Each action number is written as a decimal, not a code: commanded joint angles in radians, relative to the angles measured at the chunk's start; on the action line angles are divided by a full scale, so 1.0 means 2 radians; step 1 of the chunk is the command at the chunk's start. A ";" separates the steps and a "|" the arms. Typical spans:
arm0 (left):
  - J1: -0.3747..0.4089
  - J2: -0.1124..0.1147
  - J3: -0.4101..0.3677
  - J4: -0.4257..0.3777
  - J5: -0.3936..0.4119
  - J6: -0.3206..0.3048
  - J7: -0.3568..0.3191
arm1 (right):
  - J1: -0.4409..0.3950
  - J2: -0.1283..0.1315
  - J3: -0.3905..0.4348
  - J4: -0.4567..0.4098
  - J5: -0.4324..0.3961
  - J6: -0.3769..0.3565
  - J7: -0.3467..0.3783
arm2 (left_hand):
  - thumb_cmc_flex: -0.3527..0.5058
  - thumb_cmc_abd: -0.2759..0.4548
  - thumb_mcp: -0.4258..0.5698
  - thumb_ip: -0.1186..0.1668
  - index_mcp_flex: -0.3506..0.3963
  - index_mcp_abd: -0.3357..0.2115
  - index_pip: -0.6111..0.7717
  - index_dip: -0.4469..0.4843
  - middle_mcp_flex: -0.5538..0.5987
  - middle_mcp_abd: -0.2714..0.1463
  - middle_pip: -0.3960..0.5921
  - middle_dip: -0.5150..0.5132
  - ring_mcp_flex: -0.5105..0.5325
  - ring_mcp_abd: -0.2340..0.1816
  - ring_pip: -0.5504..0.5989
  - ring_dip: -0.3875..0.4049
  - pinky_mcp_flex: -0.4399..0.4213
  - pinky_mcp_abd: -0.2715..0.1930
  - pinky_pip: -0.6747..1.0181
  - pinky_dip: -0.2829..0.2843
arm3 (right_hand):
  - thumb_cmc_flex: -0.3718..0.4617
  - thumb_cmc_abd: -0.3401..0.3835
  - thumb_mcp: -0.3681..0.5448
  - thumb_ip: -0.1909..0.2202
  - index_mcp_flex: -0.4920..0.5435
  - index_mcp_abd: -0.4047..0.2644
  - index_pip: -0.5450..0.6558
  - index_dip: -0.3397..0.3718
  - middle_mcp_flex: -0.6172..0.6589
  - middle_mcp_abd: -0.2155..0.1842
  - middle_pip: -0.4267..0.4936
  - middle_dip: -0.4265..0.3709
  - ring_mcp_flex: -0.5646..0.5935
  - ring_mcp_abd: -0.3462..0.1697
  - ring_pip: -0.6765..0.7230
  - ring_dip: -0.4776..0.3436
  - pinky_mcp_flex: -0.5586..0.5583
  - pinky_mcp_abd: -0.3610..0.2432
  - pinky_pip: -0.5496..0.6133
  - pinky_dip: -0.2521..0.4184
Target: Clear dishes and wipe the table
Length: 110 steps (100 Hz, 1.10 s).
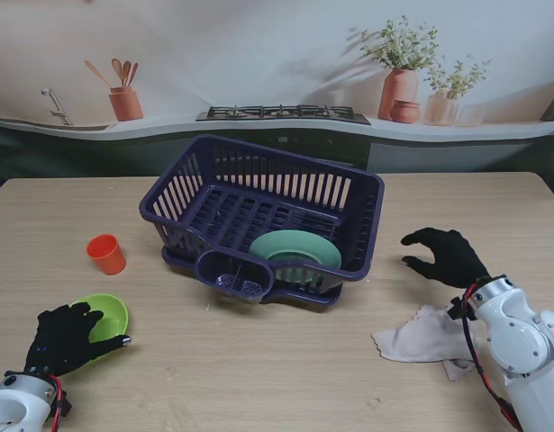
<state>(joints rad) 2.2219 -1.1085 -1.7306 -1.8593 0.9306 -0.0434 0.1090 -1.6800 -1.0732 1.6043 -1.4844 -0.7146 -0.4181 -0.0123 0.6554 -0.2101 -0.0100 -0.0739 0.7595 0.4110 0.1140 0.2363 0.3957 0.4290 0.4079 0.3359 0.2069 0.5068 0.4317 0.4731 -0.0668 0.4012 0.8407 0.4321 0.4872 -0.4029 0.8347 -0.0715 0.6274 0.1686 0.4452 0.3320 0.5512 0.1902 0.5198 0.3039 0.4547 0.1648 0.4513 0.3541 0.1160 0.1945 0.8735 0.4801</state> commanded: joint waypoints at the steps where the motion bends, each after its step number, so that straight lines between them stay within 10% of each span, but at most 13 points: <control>1: -0.002 0.001 0.001 0.001 -0.009 0.003 -0.014 | 0.000 0.000 -0.001 0.000 -0.001 0.000 0.007 | -0.008 0.013 -0.009 0.009 -0.024 0.016 -0.010 -0.005 -0.018 0.007 -0.002 -0.008 -0.015 -0.006 -0.007 -0.005 -0.010 -0.012 -0.017 -0.014 | -0.010 -0.003 -0.002 0.009 -0.010 0.002 -0.003 -0.004 -0.014 -0.006 0.005 0.003 -0.013 -0.012 -0.004 -0.006 -0.008 -0.018 -0.004 0.008; 78: -0.017 0.008 0.013 -0.003 -0.020 0.065 -0.083 | 0.003 -0.001 0.003 0.004 0.002 -0.011 0.003 | 0.099 -0.024 0.026 0.019 -0.062 0.015 -0.021 -0.015 -0.085 -0.006 0.019 -0.001 -0.058 -0.015 -0.017 0.008 -0.011 -0.023 -0.056 -0.036 | -0.012 -0.002 -0.003 0.009 -0.008 0.002 -0.002 -0.003 -0.013 -0.006 0.004 0.003 -0.013 -0.013 -0.005 -0.005 -0.010 -0.019 -0.008 0.011; 86: -0.020 0.008 0.015 -0.002 -0.022 0.071 -0.087 | 0.003 -0.001 0.004 0.004 0.002 -0.013 0.002 | 0.069 -0.052 0.151 0.006 -0.060 0.015 -0.020 -0.014 -0.084 -0.002 0.027 0.003 -0.054 -0.009 -0.001 0.007 -0.015 -0.016 -0.014 -0.019 | -0.012 -0.002 -0.003 0.009 -0.008 0.003 -0.003 -0.003 -0.013 -0.006 0.004 0.003 -0.014 -0.012 -0.005 -0.005 -0.010 -0.019 -0.008 0.011; 110: -0.027 0.010 0.026 -0.002 -0.023 0.098 -0.102 | 0.003 -0.001 0.006 0.005 0.002 -0.017 0.000 | 0.102 -0.071 0.250 0.005 -0.042 0.019 -0.016 -0.014 -0.069 0.012 0.045 0.013 -0.036 0.010 0.035 0.011 0.006 0.011 0.031 0.006 | -0.013 -0.001 -0.004 0.009 -0.007 0.003 -0.003 -0.004 -0.013 -0.007 0.004 0.003 -0.014 -0.013 -0.005 -0.005 -0.011 -0.018 -0.009 0.012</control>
<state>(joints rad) 2.1690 -1.0889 -1.6837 -1.8607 0.8889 0.1443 -0.0772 -1.6734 -1.0742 1.6145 -1.4751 -0.7090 -0.4421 -0.0214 0.8071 -0.3381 0.4417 -0.0652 0.6578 0.4211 0.0814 0.2141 0.2600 0.4268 0.4797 0.3387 0.1214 0.4864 0.4735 0.4823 -0.0632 0.3952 0.8569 0.4140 0.4869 -0.4029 0.8347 -0.0715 0.6274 0.1688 0.4452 0.3320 0.5512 0.1902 0.5198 0.3039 0.4545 0.1647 0.4513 0.3541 0.1105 0.1943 0.8713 0.4924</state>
